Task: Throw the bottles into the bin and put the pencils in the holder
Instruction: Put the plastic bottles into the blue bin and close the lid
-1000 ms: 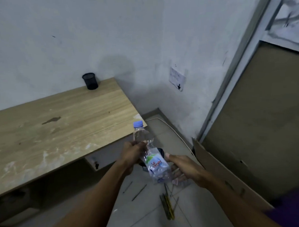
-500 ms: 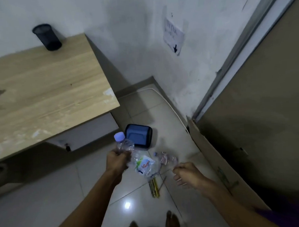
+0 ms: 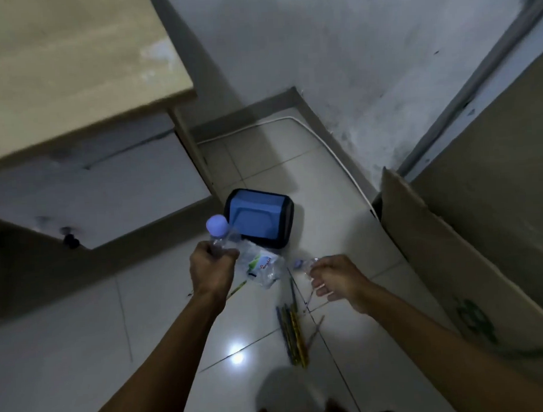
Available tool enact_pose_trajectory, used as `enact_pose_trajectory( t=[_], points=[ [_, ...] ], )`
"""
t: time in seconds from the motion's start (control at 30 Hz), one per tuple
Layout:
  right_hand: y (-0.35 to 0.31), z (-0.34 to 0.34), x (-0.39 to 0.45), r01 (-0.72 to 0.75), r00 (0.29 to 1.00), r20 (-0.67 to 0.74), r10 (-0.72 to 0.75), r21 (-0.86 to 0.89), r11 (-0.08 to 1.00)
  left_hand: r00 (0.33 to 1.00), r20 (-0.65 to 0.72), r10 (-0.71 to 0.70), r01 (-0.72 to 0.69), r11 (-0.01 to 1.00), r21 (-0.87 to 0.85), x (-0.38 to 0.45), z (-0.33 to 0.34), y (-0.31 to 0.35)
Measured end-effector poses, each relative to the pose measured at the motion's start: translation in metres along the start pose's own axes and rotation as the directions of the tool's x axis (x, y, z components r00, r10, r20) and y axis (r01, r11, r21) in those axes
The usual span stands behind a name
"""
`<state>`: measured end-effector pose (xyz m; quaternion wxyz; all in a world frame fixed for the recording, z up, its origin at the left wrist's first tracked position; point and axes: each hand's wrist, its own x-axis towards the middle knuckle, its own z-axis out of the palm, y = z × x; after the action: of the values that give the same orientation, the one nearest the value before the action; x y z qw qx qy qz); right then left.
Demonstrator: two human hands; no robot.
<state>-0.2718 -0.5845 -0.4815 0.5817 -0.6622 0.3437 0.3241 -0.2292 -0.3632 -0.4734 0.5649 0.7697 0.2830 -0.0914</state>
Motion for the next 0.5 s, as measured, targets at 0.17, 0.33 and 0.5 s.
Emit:
enact_pose_trajectory(
  t=[0.17, 0.33, 0.5],
  points=[
    [0.005, 0.021, 0.095, 0.207, 0.974, -0.07, -0.218, -0.135, 0.969, 0.977, -0.052, 0.207, -0.208, 0.978, -0.014, 0.061, 0.023, -0.036],
    [0.001, 0.04, 0.159, 0.433, 0.8, -0.209, -0.563, -0.449, 0.782, 0.892, -0.015, 0.452, -0.451, 0.892, 0.032, 0.11, 0.037, -0.065],
    [-0.006, 0.047, 0.207, 0.557, 0.564, -0.154, -0.811, -0.654, 0.511, 0.772, -0.076, 0.631, -0.629, 0.776, 0.052, 0.145, 0.046, -0.093]
  ],
)
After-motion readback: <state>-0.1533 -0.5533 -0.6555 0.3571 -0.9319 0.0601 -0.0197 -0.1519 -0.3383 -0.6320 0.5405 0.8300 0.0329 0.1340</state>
